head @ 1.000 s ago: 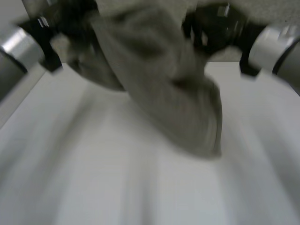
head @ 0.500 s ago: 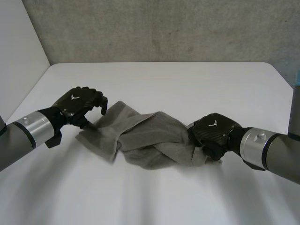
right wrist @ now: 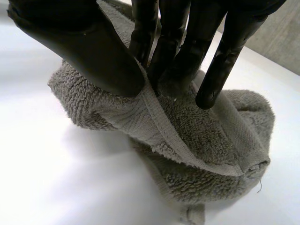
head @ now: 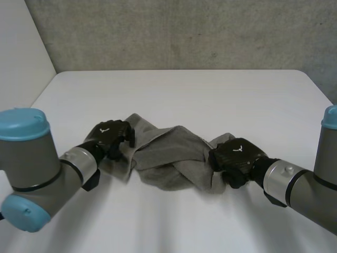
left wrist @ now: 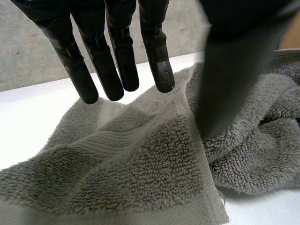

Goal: Fold the towel.

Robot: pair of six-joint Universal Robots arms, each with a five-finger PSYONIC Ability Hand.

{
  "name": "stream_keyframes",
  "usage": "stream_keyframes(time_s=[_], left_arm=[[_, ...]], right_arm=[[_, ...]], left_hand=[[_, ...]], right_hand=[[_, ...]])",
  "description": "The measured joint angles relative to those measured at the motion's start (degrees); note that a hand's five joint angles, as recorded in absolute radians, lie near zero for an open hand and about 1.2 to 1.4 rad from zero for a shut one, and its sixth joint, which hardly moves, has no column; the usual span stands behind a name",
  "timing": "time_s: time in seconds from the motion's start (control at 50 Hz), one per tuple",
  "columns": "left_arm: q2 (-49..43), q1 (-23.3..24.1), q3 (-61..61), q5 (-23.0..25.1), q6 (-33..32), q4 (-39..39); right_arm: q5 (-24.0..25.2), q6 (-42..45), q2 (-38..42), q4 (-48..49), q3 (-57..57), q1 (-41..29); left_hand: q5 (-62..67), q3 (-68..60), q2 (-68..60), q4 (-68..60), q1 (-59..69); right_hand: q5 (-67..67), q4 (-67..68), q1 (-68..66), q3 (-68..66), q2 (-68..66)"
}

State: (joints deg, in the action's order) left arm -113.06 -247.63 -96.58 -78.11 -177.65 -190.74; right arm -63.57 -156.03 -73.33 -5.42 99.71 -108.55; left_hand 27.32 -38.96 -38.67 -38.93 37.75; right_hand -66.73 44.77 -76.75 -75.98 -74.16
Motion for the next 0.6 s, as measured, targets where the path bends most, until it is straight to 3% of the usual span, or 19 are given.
stream_keyframes(time_s=[0.24,0.6], left_arm=[[-6.73,3.27,2.75,-4.4,-0.73,-2.98],[-9.33,2.66,5.28,-8.21,-5.27,-7.49]], right_arm=[[-0.05,0.29,0.03,1.33,2.06,0.02],[-0.03,0.6,-0.41,1.39,3.07,0.85]], left_hand=[[0.01,0.0,0.01,0.0,0.0],[0.02,0.0,0.01,0.0,0.0]], right_hand=[[0.0,0.0,-0.05,0.0,0.0],[0.0,0.0,0.01,0.0,0.0]])
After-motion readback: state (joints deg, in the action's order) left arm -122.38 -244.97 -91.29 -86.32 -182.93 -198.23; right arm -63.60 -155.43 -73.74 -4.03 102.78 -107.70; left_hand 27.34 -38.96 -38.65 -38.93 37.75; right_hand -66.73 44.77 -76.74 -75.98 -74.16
